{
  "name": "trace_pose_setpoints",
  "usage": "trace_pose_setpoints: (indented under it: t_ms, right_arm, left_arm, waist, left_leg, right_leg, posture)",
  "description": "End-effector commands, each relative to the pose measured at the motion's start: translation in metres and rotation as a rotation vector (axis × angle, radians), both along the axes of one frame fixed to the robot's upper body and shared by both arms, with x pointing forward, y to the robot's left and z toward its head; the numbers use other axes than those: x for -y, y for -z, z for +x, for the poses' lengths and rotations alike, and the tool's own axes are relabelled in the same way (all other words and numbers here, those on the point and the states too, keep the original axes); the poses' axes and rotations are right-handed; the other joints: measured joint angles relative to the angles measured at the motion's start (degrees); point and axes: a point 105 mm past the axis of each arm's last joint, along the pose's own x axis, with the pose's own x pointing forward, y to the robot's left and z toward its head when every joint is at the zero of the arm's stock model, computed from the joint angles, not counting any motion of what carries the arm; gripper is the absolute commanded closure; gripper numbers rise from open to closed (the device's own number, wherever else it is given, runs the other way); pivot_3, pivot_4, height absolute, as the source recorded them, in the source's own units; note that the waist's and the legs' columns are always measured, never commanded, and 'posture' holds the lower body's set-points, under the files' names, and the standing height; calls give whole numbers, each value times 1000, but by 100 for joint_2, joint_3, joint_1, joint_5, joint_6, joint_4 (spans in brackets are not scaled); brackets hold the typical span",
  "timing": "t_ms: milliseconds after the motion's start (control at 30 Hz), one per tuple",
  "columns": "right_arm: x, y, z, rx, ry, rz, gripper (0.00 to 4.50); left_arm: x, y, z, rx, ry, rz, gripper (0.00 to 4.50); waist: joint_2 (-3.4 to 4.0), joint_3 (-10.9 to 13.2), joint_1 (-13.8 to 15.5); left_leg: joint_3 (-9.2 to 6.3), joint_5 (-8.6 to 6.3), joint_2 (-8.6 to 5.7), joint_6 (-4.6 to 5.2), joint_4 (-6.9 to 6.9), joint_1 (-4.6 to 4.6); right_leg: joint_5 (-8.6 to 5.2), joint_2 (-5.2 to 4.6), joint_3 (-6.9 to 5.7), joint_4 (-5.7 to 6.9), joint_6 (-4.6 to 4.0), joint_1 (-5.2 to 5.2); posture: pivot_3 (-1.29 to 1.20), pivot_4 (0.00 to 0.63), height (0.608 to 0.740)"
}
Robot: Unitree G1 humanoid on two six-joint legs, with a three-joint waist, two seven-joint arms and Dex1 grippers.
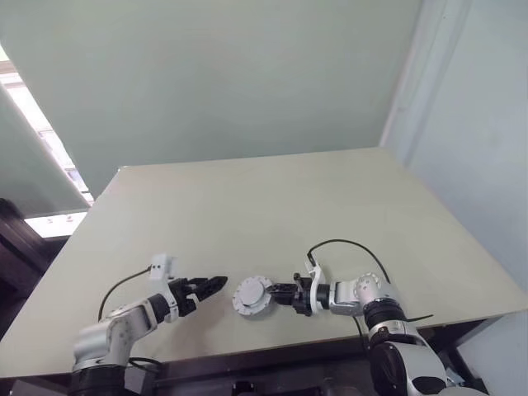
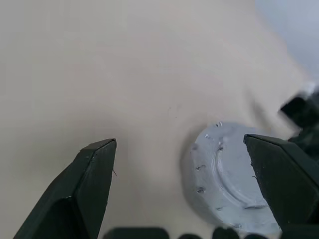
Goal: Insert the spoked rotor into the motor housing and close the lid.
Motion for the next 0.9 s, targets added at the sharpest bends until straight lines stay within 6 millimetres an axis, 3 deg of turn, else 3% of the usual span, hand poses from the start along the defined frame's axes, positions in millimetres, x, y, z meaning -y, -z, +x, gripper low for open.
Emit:
trace_pose_setpoints:
  t_ms: [33,133,433,667,900]
  right_arm:
    - [-6,-21,9,42,35,105,3292]
    - [-7,-33,13,55,60,174,3293]
    - [-17,-63,15,88,73,300,3293]
    - [-28,-80,11,131,27,321,3293]
    - [-34,-83,7,142,-1,307,3294]
  left_arm:
    - [1,-15,0,-3,-46,-123,0]
    - [0,-18,-2,-6,-141,-277,0]
    - [-1,-17,-9,-34,-271,-498,0]
    - [20,-21,-7,-41,-250,-633,0]
    - [42,-22,-4,-61,-202,-727,0]
  waist:
    - [-14,11,-2]
    - [-22,19,-8]
    - [-40,34,-15]
    - [-46,38,31]
    - [-46,38,31]
  left_leg:
    - [-2,0,0,0,1,0]
    - [-2,0,0,-1,2,-1]
    - [-1,-1,0,-3,-1,-7]
    - [-1,-1,-2,-4,0,-12]
    - [1,-2,-3,-4,-2,-12]
  right_leg:
    - [0,0,-1,0,0,0]
    - [0,0,-1,0,0,0]
    - [0,-1,1,-5,0,-6]
    - [0,-2,1,-10,-1,-6]
    - [0,-2,1,-11,-1,-7]
  posture:
    - [0,0,740]
    - [0,0,740]
    - [0,0,740]
    - [0,0,740]
    - [0,0,740]
